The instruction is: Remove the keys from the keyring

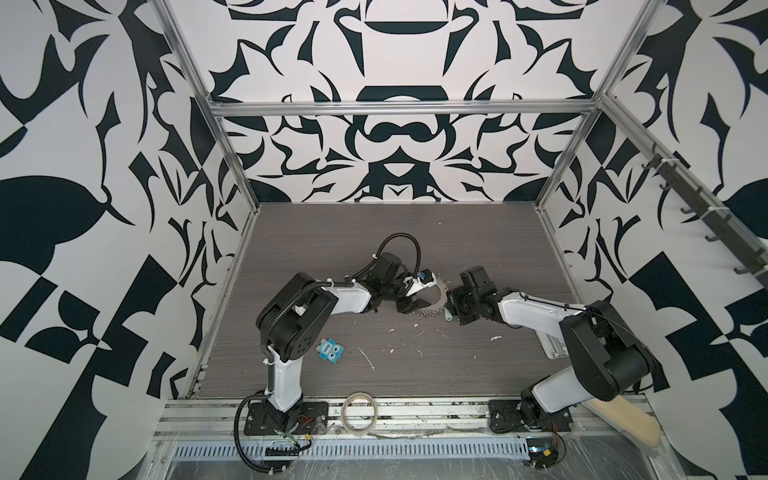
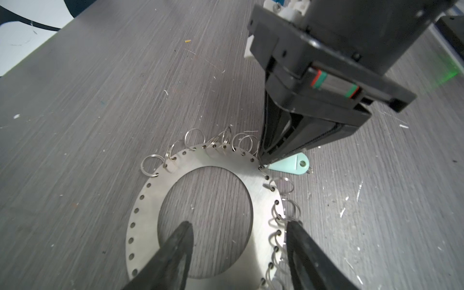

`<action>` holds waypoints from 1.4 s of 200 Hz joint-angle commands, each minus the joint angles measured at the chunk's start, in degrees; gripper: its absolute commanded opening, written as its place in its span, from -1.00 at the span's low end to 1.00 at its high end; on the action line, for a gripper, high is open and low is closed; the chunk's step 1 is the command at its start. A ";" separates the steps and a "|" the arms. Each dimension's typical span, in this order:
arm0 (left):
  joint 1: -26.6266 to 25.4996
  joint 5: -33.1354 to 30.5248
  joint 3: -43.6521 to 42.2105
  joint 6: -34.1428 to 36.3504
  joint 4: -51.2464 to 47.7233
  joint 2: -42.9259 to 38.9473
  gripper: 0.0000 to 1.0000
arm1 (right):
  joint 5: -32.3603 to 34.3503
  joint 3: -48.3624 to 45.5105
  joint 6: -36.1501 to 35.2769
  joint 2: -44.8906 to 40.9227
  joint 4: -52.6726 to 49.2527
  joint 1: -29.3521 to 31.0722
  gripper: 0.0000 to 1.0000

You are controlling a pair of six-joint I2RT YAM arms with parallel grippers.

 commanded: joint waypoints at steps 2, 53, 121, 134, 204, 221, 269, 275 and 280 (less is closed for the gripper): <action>-0.45 2.31 0.70 3.18 0.16 1.05 0.23 | -1.06 -0.34 -0.22 -0.60 1.99 0.27 -1.00; -0.45 3.07 0.02 6.11 -0.02 0.36 0.13 | -4.60 2.48 -1.70 -2.55 1.90 0.26 -1.00; -0.14 3.13 1.14 12.46 -6.39 -2.68 -0.09 | -9.71 5.49 -8.38 -0.14 3.86 -0.40 -1.00; 0.20 2.88 1.11 12.56 -6.86 -3.09 -0.08 | -9.86 5.81 -8.81 -0.16 3.65 -0.41 -1.00; 1.15 4.05 1.09 10.60 -5.79 -4.46 -0.21 | -11.66 3.41 -6.67 -0.71 10.55 -1.00 -1.00; 1.13 4.35 0.63 12.15 -3.39 -3.60 -0.29 | -12.53 2.42 -5.56 -0.52 13.21 -1.33 -1.00; 1.22 2.03 0.00 13.18 3.18 -1.25 -0.42 | -13.90 2.21 -4.03 -0.48 15.06 -1.68 -1.00; 1.22 1.66 0.09 13.17 3.60 -1.00 -0.43 | -13.99 2.14 -3.66 -0.62 15.32 -1.74 -1.00; 1.22 1.55 0.09 13.53 3.79 -0.88 -0.44 | -14.04 2.15 -3.36 -0.71 15.64 -1.77 -1.00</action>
